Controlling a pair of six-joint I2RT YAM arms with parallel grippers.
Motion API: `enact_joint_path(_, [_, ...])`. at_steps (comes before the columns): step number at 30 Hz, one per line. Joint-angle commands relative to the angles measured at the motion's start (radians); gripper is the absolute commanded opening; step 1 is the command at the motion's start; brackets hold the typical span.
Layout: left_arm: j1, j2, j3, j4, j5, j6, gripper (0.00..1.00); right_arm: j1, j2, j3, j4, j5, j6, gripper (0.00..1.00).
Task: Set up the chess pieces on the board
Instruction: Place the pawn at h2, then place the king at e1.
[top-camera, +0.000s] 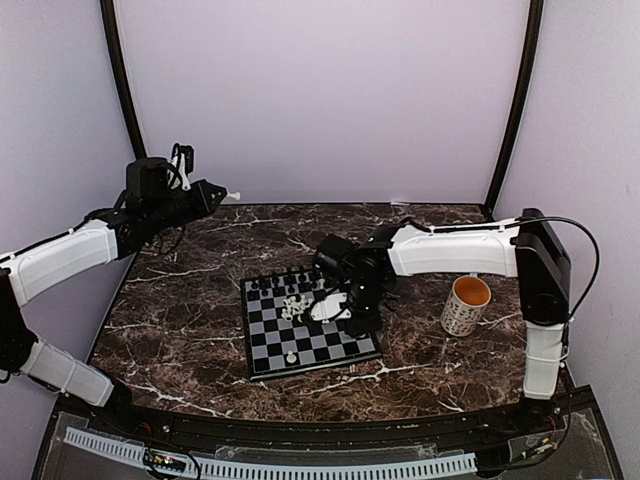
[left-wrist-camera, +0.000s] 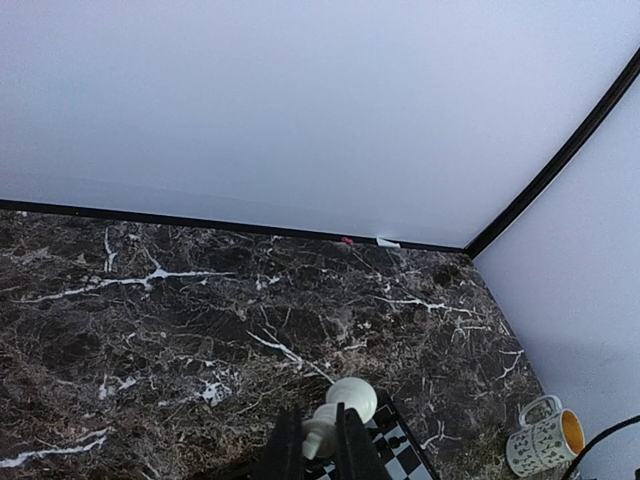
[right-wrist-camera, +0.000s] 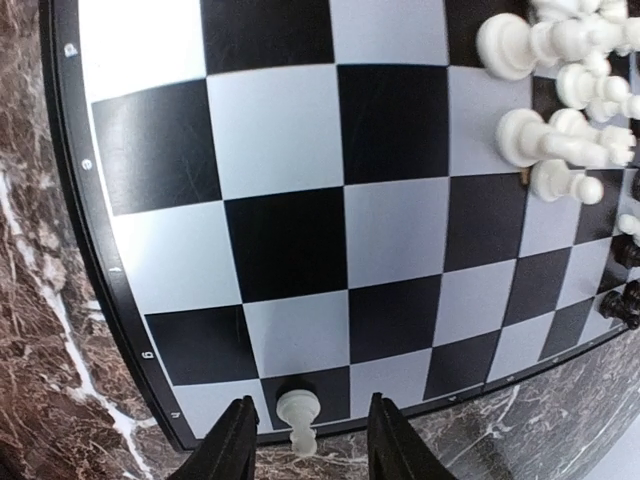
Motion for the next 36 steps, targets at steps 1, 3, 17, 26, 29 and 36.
enact_joint_path(1, [0.006, 0.024, 0.023, 0.004, 0.062, 0.046, 0.0, -0.014, -0.108, 0.073, -0.024, -0.075, 0.032, 0.41])
enact_joint_path(3, [0.004, 0.035, 0.042, -0.004, 0.097, 0.067, 0.0, -0.039, -0.147, 0.081, -0.029, -0.099, 0.04, 0.42])
enact_joint_path(17, [-0.362, 0.118, 0.266, -0.566, -0.017, 0.477, 0.0, -0.71, -0.644, -0.373, 0.417, -0.58, 0.296, 0.43])
enact_joint_path(26, [-0.618, 0.228, 0.259, -0.688, -0.216, 0.545, 0.0, -0.993, -0.686, -0.573, 0.653, -0.712, 0.425, 0.44])
enact_joint_path(29, [-0.672, 0.268, 0.25, -0.672, -0.268, 0.552, 0.0, -1.003, -0.695, -0.593, 0.673, -0.709, 0.43, 0.44])
enact_joint_path(36, [-0.732, 0.353, 0.254, -0.661, -0.322, 0.554, 0.0, -1.003, -0.705, -0.606, 0.675, -0.716, 0.418, 0.44])
